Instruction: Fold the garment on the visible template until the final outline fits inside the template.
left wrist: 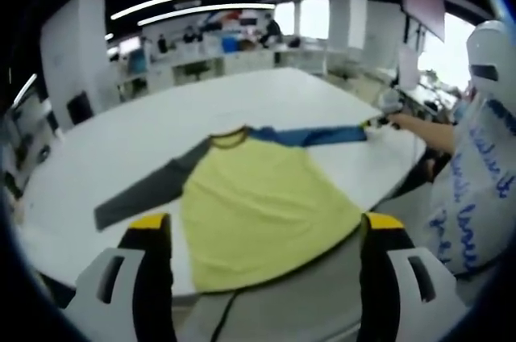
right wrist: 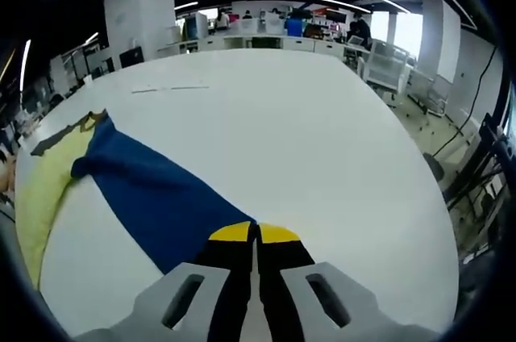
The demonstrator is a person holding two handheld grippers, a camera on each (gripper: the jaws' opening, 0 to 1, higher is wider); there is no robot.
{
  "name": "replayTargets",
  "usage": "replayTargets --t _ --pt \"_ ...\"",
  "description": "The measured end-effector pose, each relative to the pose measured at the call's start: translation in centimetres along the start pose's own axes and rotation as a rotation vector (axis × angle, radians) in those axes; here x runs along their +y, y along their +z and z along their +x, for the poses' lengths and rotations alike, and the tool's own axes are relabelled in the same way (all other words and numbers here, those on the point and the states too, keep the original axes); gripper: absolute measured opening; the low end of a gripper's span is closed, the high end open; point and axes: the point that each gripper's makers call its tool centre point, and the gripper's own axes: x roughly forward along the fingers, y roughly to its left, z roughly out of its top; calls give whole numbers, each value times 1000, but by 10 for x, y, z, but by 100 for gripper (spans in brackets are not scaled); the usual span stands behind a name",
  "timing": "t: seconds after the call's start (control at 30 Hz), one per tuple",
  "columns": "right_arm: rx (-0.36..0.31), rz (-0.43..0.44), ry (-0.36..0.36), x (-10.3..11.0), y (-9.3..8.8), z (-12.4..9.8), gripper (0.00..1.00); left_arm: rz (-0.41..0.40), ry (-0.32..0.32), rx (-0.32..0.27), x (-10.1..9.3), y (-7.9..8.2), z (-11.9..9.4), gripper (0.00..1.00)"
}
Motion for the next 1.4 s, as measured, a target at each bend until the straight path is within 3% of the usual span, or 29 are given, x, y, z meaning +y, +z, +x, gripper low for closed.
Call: replayTargets --t 0.47,1.0,1.13,1.27,1.4 --pt "16 -103 -38 -10 30 -2 2 4 -6 14 13 -8 -9 91" --pt "86 -84 -33 -19 6 17 2 -20 13 33 19 -13 -9 91" --pt "75 -71 -26 -18 4 18 3 -19 8 39 16 -12 -6 91" --pt "77 -63 -27 -20 1 15 12 -16 3 42 14 -11 -4 90" --pt "78 -62 -18 -16 -6 7 12 -14 1 40 13 -10 -3 90"
